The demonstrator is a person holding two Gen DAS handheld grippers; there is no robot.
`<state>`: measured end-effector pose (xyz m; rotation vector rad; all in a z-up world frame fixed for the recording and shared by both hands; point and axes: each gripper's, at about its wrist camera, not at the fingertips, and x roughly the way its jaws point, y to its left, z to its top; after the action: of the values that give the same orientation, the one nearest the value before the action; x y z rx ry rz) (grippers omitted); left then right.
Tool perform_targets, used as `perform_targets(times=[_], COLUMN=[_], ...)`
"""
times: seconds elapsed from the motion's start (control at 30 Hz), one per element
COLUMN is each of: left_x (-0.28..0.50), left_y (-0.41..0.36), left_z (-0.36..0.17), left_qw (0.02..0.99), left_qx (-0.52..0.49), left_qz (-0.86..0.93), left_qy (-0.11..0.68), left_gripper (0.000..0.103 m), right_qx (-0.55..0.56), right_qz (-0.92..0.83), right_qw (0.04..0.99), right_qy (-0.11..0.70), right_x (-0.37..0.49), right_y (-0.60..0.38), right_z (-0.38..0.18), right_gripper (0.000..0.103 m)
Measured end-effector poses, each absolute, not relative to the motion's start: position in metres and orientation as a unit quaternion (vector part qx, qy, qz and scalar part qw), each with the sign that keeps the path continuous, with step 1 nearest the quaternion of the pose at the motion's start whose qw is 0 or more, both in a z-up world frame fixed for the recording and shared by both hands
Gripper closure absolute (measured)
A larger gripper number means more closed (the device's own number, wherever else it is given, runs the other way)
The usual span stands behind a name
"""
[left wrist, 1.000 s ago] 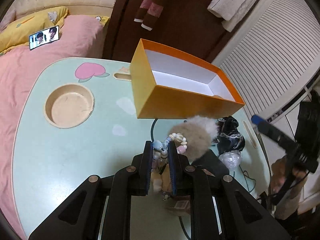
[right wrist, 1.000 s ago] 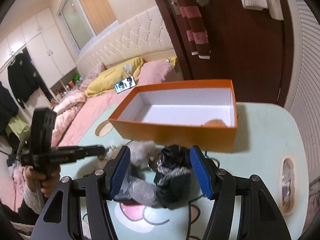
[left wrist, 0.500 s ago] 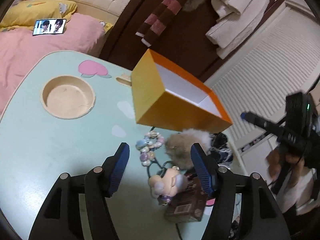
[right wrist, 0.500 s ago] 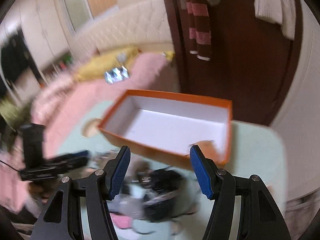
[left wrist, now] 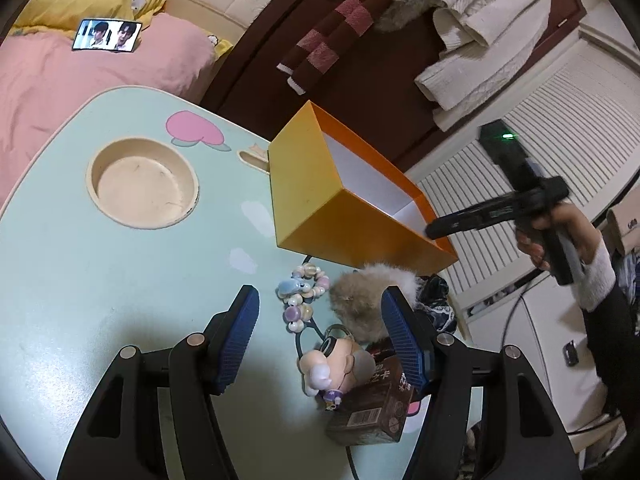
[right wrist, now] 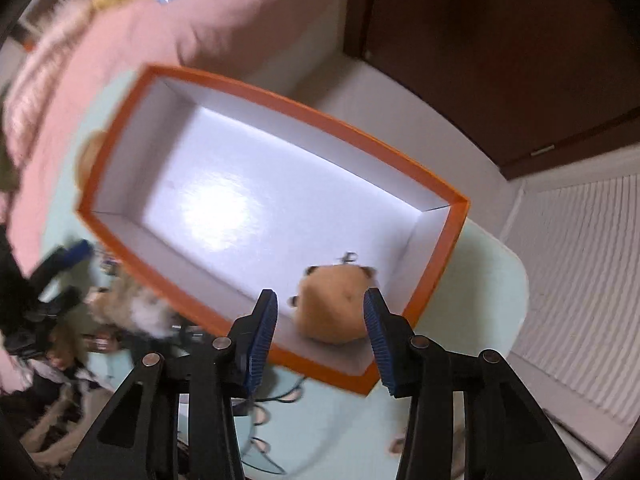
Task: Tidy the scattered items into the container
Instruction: 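Grasp the brown plush bear in the orange box with the right tool, lift it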
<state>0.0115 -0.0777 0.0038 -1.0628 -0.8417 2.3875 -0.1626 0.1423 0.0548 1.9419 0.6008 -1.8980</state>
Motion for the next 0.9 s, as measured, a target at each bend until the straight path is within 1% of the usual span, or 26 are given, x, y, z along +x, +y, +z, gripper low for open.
perform_targets(times=[0.13, 0.2, 0.37, 0.43, 0.53, 0.57, 0.67, 0.77, 0.9], left_x=[0.012, 0.011, 0.013, 0.012, 0.012, 0.013, 0.014, 0.014, 0.014], left_y=[-0.077, -0.078, -0.081, -0.083, -0.085, -0.085, -0.085, -0.085, -0.085], left_z=[0.004, 0.004, 0.004, 0.002, 0.002, 0.002, 0.002, 0.002, 0.002], left_qw=[0.198, 0.196, 0.195, 0.197, 0.196, 0.197, 0.197, 0.196, 0.196], left_qx=[-0.379, -0.379, -0.373, -0.377, -0.376, -0.375, -0.376, -0.376, -0.376], left_qz=[0.853, 0.853, 0.853, 0.849, 0.847, 0.847, 0.848, 0.849, 0.849], left_qy=[-0.3, -0.3, -0.309, -0.315, -0.319, -0.32, -0.318, -0.316, -0.314], left_gripper=[0.039, 0.039, 0.039, 0.039, 0.039, 0.039, 0.039, 0.039, 0.039], right_qx=[0.725, 0.744, 0.766, 0.773, 0.778, 0.779, 0.77, 0.75, 0.709], right_qz=[-0.615, -0.585, -0.571, -0.563, -0.545, -0.543, -0.551, -0.579, -0.629], right_qw=[0.166, 0.17, 0.178, 0.188, 0.182, 0.188, 0.195, 0.202, 0.234], right_qy=[0.261, 0.274, 0.235, 0.225, 0.252, 0.252, 0.254, 0.249, 0.217], right_x=[-0.168, -0.166, -0.179, -0.181, -0.18, -0.18, -0.179, -0.179, -0.176], right_y=[0.136, 0.135, 0.142, 0.143, 0.139, 0.137, 0.134, 0.134, 0.133], right_z=[0.031, 0.02, 0.014, 0.011, 0.002, 0.003, 0.009, 0.022, 0.063], right_gripper=[0.059, 0.055, 0.046, 0.046, 0.053, 0.06, 0.064, 0.065, 0.065])
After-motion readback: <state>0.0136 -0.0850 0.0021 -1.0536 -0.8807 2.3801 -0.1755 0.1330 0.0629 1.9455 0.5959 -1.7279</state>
